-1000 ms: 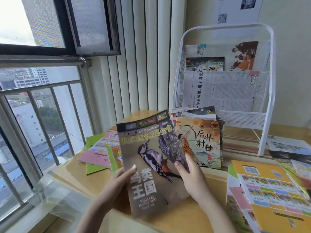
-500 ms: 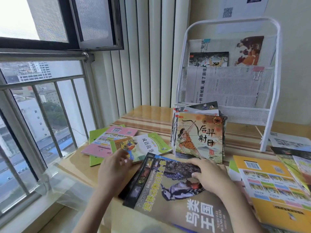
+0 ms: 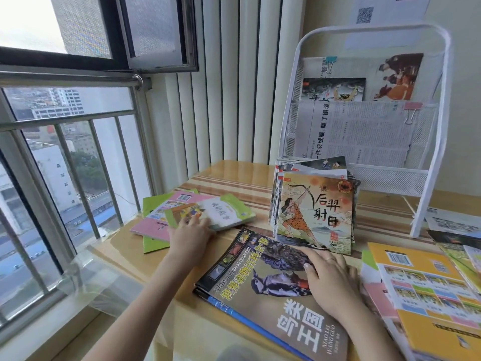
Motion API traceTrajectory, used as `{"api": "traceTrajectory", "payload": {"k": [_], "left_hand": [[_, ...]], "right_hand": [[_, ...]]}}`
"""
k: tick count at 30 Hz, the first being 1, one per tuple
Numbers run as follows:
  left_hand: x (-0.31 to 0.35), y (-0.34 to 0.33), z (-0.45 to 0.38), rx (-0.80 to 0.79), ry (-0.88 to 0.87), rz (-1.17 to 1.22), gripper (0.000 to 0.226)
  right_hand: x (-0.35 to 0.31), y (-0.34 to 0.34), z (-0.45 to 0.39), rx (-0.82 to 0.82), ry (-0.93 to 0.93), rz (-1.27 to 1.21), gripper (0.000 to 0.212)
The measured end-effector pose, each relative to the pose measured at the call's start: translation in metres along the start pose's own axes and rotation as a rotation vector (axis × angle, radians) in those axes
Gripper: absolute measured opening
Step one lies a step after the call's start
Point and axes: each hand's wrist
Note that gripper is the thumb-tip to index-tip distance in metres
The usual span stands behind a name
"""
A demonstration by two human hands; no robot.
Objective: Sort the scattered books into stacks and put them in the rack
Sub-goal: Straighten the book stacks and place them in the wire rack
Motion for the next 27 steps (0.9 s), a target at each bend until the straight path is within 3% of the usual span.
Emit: {"api": "traceTrajectory", "payload": {"k": [4, 10, 13, 17, 20, 23, 25, 27], "left_hand": [[-0.007, 0.011, -0.008, 0.133, 0.155, -0.135, 0.023], [-0.021, 0.013, -0.031, 0.005, 0.191, -0.011, 0.072], [-0.05, 0.003, -0.044, -0.05, 0.276, 0.152, 0.074], [-0.079, -0.009, -0.052, -0.306, 0.395, 0.375, 0.105], [-0.084, -0.001, -0.05, -0.237, 0.398, 0.428, 0.079], [-0.091, 0.011, -0.051, -0.325, 0.463, 0.613, 0.071], [-0.09, 0.02, -0.048, -0.394, 0.468, 0.691, 0.073], [-0.088, 0.025, -0.044, -0.408, 0.464, 0.752, 0.068]], "right_hand": [[-0.001, -0.001, 0.0, 0.025, 0.011, 0.015, 0.043], [0.0, -0.006, 0.0, 0.083, 0.029, 0.024, 0.042], [0.0, -0.007, 0.0, 0.103, 0.057, 0.066, 0.04], [-0.003, -0.007, -0.002, 0.191, 0.109, 0.096, 0.04], [-0.004, -0.009, -0.006, 0.37, 0.189, -0.007, 0.037], [-0.017, -0.01, -0.01, 0.472, 0.313, -0.122, 0.035], [-0.034, -0.01, -0.013, 0.41, 0.399, -0.282, 0.03], [-0.056, -0.01, -0.015, 0.182, 0.402, -0.527, 0.025]]}}
Point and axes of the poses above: each hand's wrist, its own z-axis away from the middle knuckle, its own y-axis out of the back of the hand, x = y × z, and after that the axes turned 13 degrees about -z, right-handed
